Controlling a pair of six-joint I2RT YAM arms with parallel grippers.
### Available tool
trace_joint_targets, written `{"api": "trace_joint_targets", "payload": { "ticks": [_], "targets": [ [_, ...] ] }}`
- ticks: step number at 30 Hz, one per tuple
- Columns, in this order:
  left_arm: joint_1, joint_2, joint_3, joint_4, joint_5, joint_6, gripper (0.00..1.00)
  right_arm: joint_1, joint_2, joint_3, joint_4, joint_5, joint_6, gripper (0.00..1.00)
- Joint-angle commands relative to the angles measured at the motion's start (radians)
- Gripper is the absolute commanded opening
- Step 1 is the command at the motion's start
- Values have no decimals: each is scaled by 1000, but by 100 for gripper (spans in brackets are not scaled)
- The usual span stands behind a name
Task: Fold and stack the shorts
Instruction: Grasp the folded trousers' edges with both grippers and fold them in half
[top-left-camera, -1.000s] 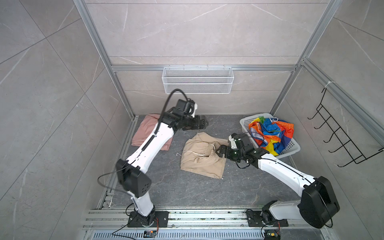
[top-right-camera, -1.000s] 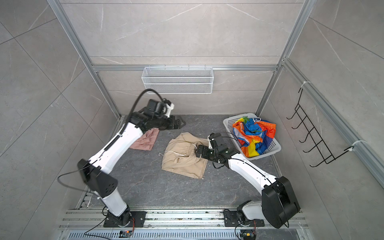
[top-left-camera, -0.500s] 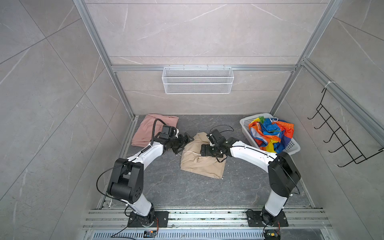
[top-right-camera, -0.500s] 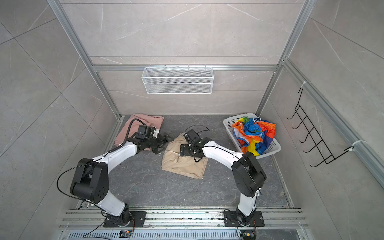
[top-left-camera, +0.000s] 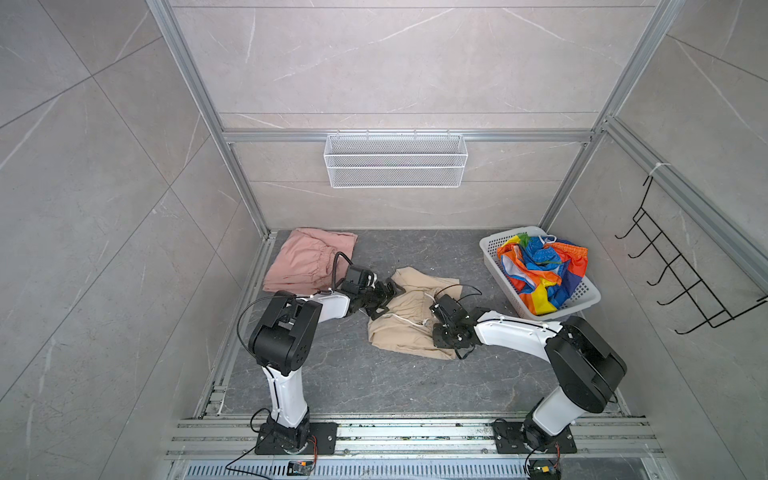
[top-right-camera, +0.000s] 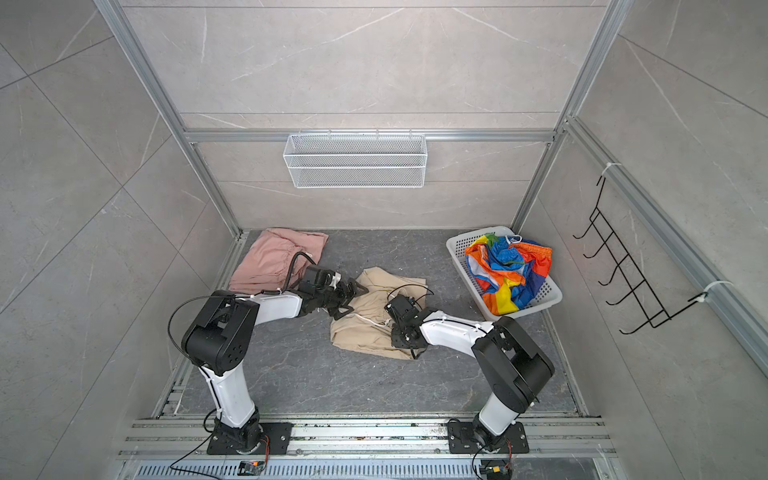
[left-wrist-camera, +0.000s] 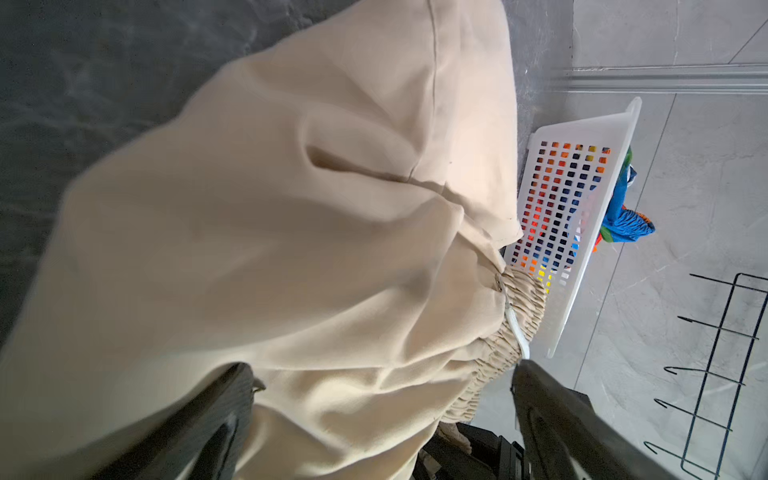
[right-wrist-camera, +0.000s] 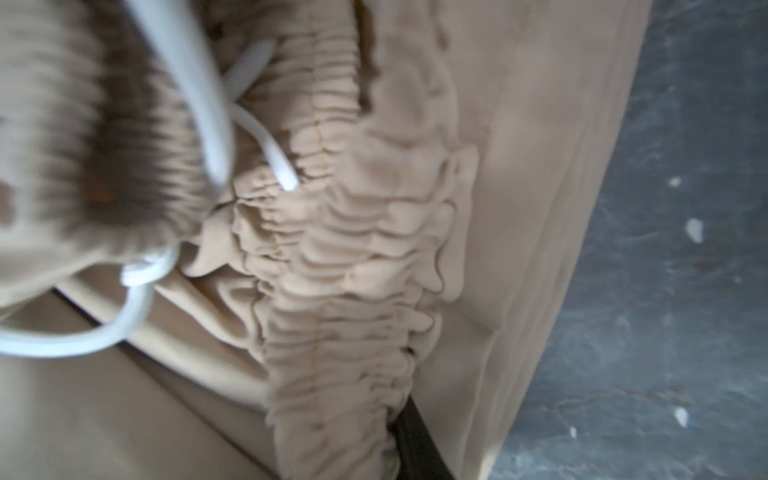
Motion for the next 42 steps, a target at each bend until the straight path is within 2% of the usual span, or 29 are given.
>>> {"api": "trace_joint_targets", "payload": {
  "ticks": [1, 4, 7, 9, 13, 17, 20, 22, 23, 27, 29, 32, 35, 36, 39, 42],
  "targets": [
    [5, -25, -22, 2, -19, 4, 99, -5, -35, -6, -39, 31, -5, 35],
    [2, -103, -3, -10, -18, 43, 99, -16, -122, 50, -93, 32, -28, 55],
    [4, -178, 54, -110, -44, 103, 99, -62, -178, 131, -136, 17, -55, 69],
    [11, -226, 85, -168, -71, 136, 99, -89, -158, 201, -160, 10, -82, 78],
    [20, -296, 80, -186, -97, 136, 99, -110, -23, 339, -172, -30, -109, 87],
    [19, -324, -9, -94, -71, 41, 99, -113, 136, 449, -161, -67, -109, 86],
    [0, -324, -120, 28, -73, -57, 99, -122, 218, 487, -154, -68, -108, 81],
    [-30, -301, -171, 84, -74, -89, 99, -128, 258, 501, -149, -69, -109, 70],
    [-47, -285, -186, 92, -79, -93, 99, -133, 274, 506, -144, -79, -108, 62],
    [-77, -230, -268, 183, -84, -150, 99, -136, 241, 480, -121, -100, -106, 18],
    [-78, -213, -298, 211, -88, -164, 99, -136, 170, 434, -112, -95, -102, 3],
    [-75, -195, -322, 216, -91, -153, 99, -136, 74, 329, -112, -52, -102, 0],
    [-67, -187, -335, 206, -102, -128, 99, -136, 52, 197, -94, -50, -102, 0],
    [-66, -185, -335, 197, -103, -117, 99, -136, 48, 164, -86, -53, -100, 2],
    [-63, -188, -329, 151, -112, -71, 100, -137, -27, 168, -136, -33, -117, 26],
    [-60, -195, -312, 95, -117, -28, 99, -140, -106, 287, -198, 1, -152, 53]
  ]
}}
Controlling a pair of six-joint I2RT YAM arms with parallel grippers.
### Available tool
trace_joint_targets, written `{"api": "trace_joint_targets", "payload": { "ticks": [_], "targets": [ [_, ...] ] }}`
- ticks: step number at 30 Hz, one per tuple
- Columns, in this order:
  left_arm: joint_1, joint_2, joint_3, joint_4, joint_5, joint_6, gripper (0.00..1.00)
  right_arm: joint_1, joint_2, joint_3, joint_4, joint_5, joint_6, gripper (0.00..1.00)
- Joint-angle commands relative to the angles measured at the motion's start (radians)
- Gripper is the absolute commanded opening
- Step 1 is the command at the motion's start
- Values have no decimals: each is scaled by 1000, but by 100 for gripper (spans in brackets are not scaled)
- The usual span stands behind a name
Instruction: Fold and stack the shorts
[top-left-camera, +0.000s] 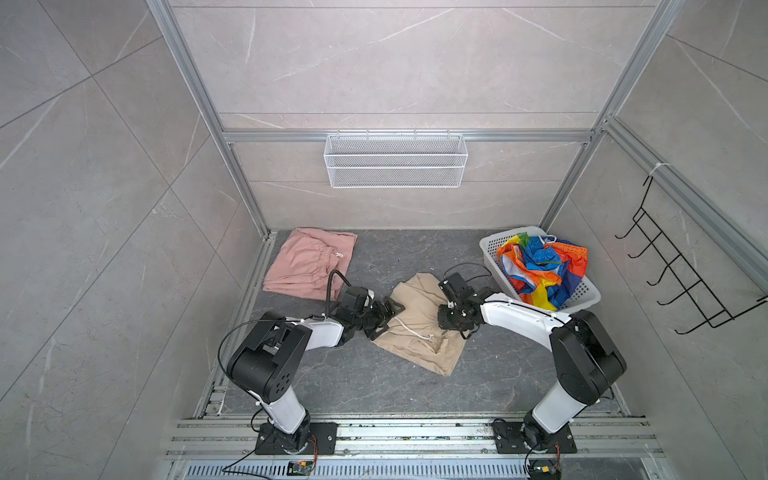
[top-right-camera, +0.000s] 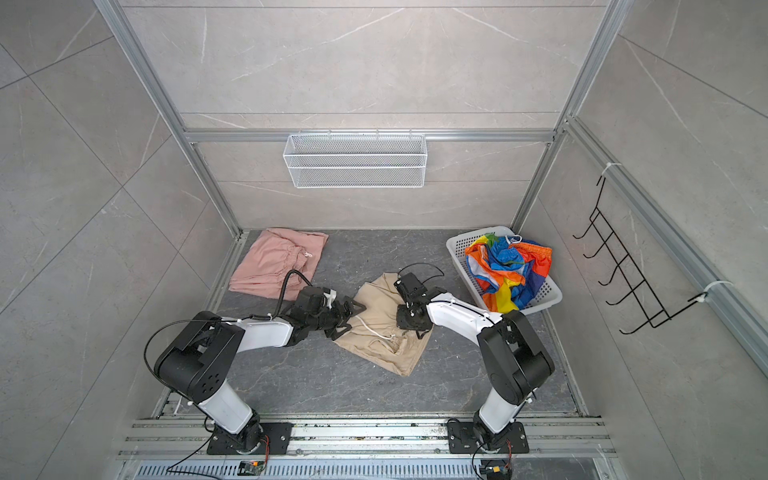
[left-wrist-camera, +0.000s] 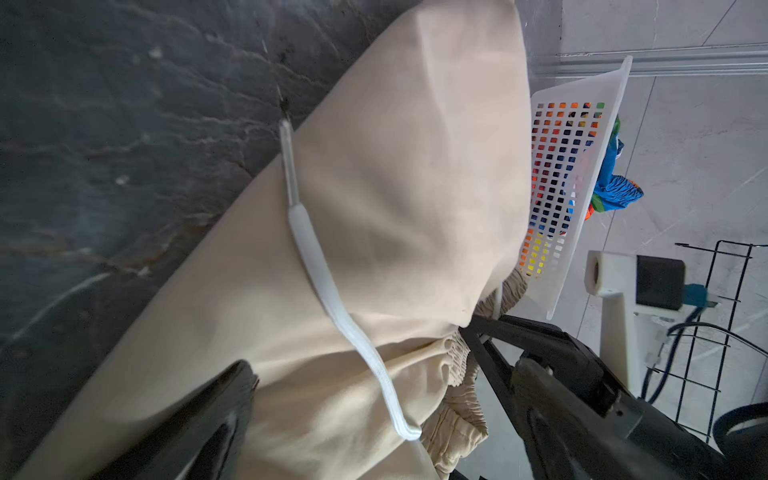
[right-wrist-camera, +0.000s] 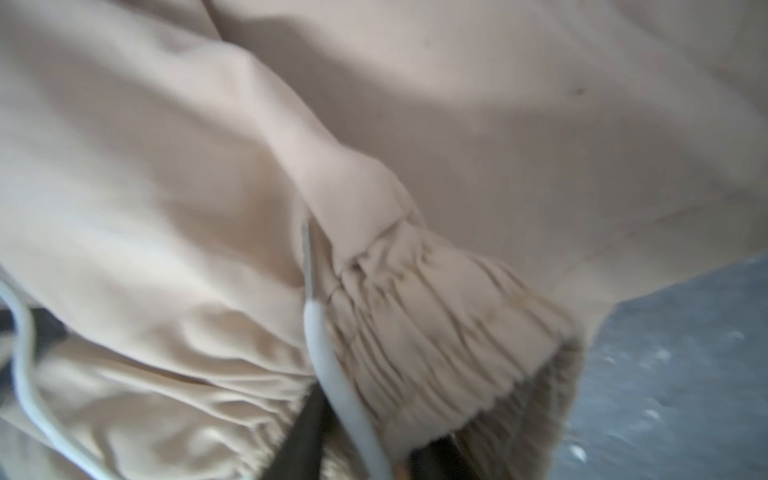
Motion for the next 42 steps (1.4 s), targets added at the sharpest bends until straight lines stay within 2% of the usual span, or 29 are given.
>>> {"api": "trace_joint_targets", "payload": {
  "ticks": [1, 3, 5, 8, 12, 17, 23, 25, 28, 30, 39, 42],
  "targets": [
    [14, 6, 12, -123, -42, 84, 99, -10, -101, 162, -65, 55, -56, 61],
    [17, -5, 27, -163, -53, 116, 99, -34, -34, 264, -75, 25, -92, 73],
    [17, -19, 45, -206, -65, 150, 99, -62, 77, 361, -74, -31, -117, 81],
    [16, -44, 57, -265, -84, 192, 99, -85, 242, 484, -30, -136, -134, 83],
    [17, -68, 55, -321, -100, 236, 100, -97, 425, 662, -25, -262, -146, 79],
    [18, -59, 57, -340, -89, 249, 99, -100, 595, 819, -54, -333, -158, 69],
    [18, -37, 50, -338, -82, 249, 99, -100, 695, 840, -6, -421, -109, 51],
    [17, -31, 52, -339, -81, 254, 99, -100, 707, 844, 3, -425, -100, 39],
    [18, -20, 55, -353, -80, 264, 99, -111, 713, 863, 0, -418, -91, 13],
    [18, -18, 49, -363, -81, 273, 99, -137, 718, 894, -16, -418, -80, 0],
    [22, 10, -53, -286, -77, 247, 99, -224, 889, 1248, -267, -368, -166, 0],
    [22, 17, -79, -273, -82, 243, 99, -236, 983, 1420, -376, -332, -207, 6]
  ]
}}
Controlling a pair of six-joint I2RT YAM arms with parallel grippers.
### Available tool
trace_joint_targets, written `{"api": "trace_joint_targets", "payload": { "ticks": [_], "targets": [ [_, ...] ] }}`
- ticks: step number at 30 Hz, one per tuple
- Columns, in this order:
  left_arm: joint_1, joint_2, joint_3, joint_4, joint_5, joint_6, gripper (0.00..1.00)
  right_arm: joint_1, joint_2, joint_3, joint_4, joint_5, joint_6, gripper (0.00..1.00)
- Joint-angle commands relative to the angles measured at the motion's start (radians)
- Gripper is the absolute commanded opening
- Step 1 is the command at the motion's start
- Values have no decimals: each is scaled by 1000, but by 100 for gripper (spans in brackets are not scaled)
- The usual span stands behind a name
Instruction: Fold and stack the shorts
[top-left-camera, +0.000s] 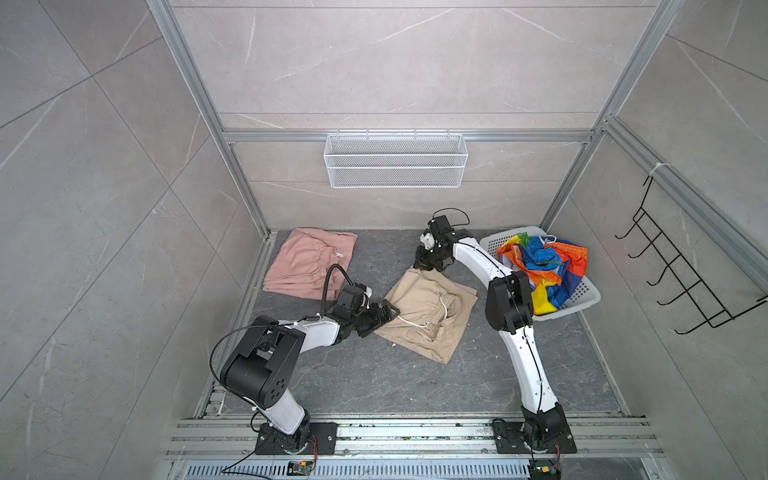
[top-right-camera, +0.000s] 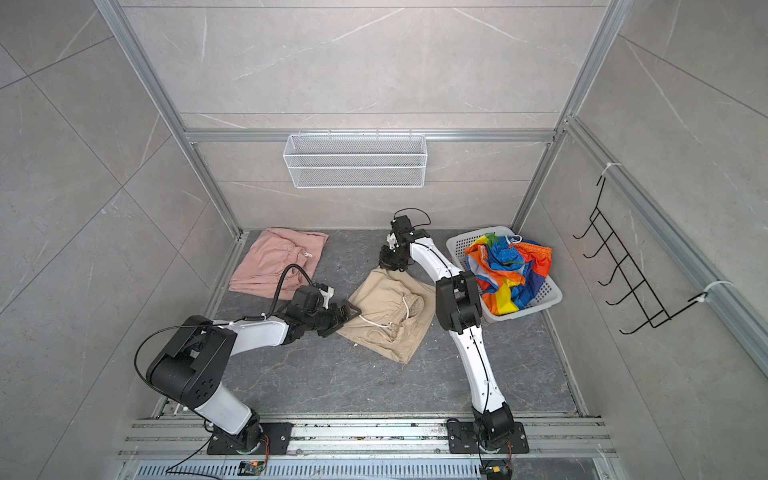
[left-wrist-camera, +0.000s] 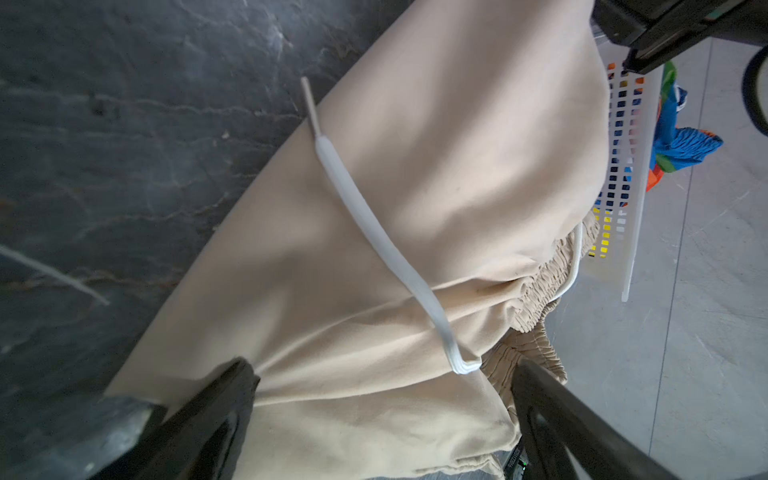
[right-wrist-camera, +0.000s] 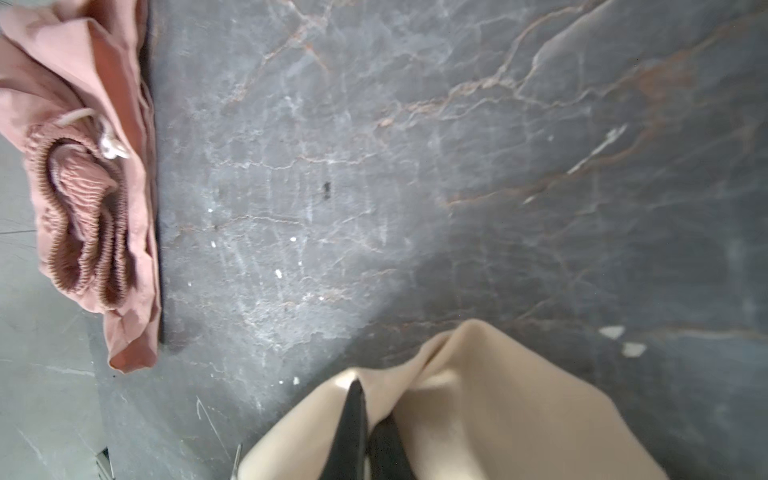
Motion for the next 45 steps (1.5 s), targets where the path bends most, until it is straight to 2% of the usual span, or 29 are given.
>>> {"api": "trace_joint_targets", "payload": {
  "ticks": [1, 4, 6, 11, 14, 16, 18, 22, 25, 27, 29, 31, 36, 41, 45],
  "targets": [
    [3, 54, -79, -161, -34, -6, 99, -31, 104, 195, -141, 107, -80, 11],
    [3, 37, -74, -190, -55, 15, 99, -34, 179, 412, -256, 155, -112, 12],
    [4, 22, -66, -216, -73, 35, 99, -43, 194, 495, -298, 189, -116, 15],
    [5, -20, -53, -274, -102, 66, 99, -81, 103, 450, -314, 158, -113, 19],
    [4, -67, -31, -298, -115, 86, 99, -47, -42, 251, -255, 154, -129, 34],
    [5, -98, 11, -339, -121, 109, 100, -13, -170, 10, -139, 162, -136, 45],
    [4, -127, 56, -379, -125, 132, 99, 1, -267, -149, -57, 152, -124, 54],
    [5, -179, 120, -431, -138, 151, 100, 24, -373, -344, 29, 98, -124, 72],
    [5, -194, 137, -437, -144, 148, 99, 64, -411, -439, 65, 79, -124, 82],
    [6, -184, 136, -431, -149, 141, 100, 103, -434, -506, 88, 75, -124, 81],
    [15, -167, 119, -404, -143, 111, 100, 131, -459, -573, 112, 85, -108, 75],
    [27, -144, 84, -327, -108, 59, 100, 152, -489, -653, 142, 110, -90, 72],
    [29, -58, 57, -246, -68, 21, 99, 158, -530, -791, 152, 204, -67, 65],
    [32, -28, 39, -242, -74, 33, 99, 151, -555, -968, 231, 278, -54, 67],
    [32, -10, 15, -224, -80, 32, 99, 142, -532, -1054, 298, 293, -60, 75]
  ]
}}
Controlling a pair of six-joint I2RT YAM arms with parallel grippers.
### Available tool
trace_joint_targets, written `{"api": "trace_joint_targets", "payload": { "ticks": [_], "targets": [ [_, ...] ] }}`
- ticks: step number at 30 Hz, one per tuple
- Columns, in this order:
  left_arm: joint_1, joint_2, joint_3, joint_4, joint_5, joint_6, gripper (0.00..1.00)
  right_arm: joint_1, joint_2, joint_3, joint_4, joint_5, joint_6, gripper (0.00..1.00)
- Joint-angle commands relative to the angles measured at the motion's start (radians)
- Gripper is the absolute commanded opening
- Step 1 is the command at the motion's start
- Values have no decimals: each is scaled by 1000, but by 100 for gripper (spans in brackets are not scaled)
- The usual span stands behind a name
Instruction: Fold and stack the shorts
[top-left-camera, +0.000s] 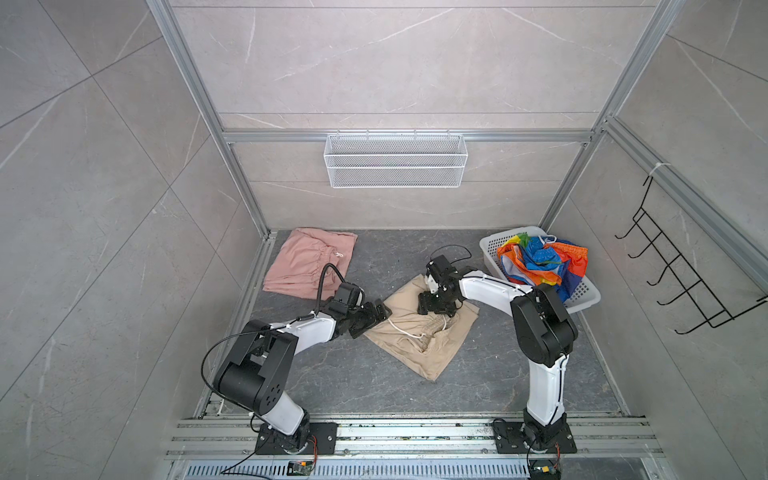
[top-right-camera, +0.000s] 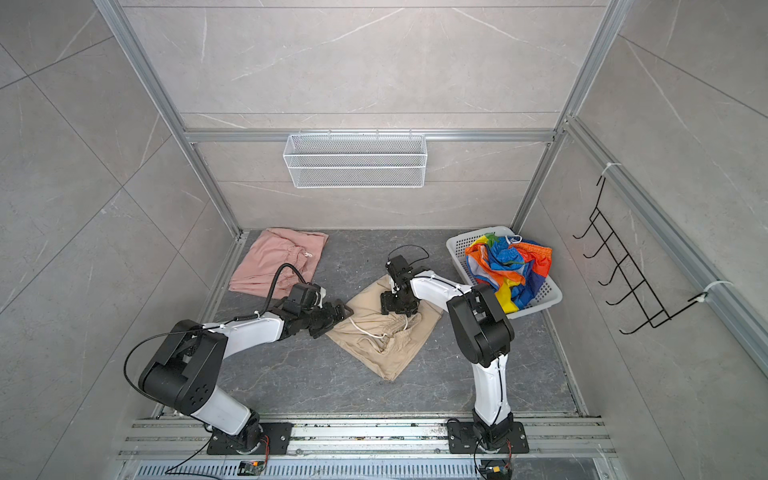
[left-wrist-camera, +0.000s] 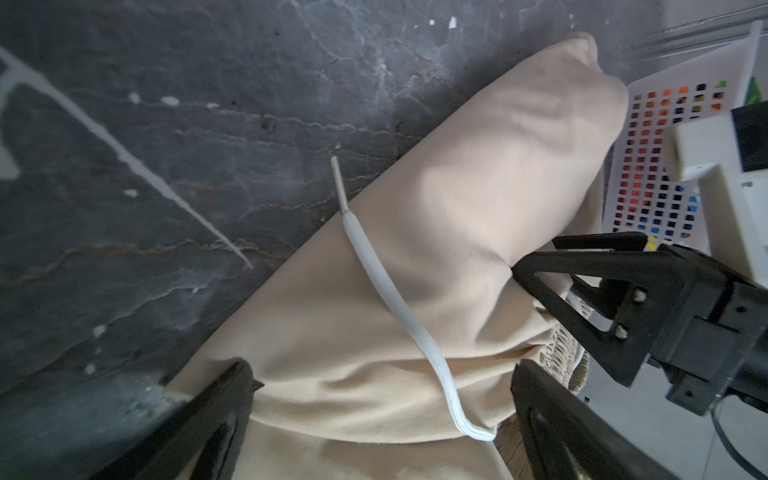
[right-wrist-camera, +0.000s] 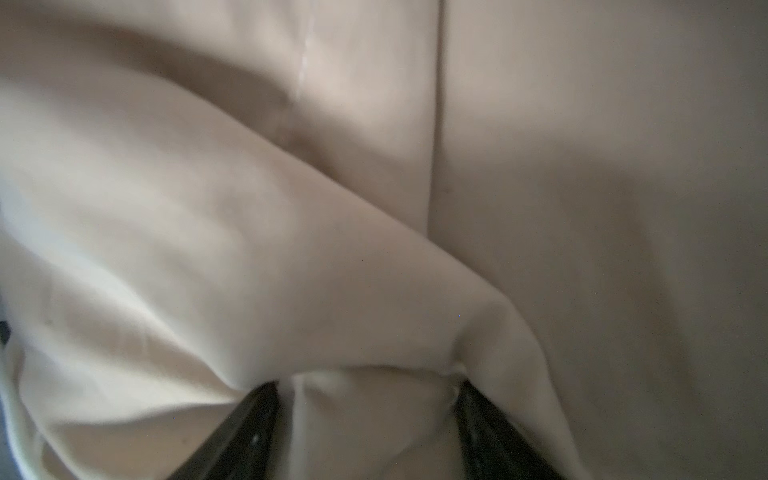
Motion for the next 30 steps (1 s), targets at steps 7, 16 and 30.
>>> {"api": "trace_joint_targets", "payload": {
  "ticks": [7, 16, 30],
  "targets": [
    [2, -3, -33, -42, -16, -2, 99, -10, -165, -71, -8, 48, 18, 84],
    [2, 27, 9, -47, -1, -4, 99, 55, -424, -262, 76, -96, 193, 88],
    [-15, 62, -48, 82, 41, -100, 99, 83, -309, -444, 74, 97, 156, 90]
  ]
}}
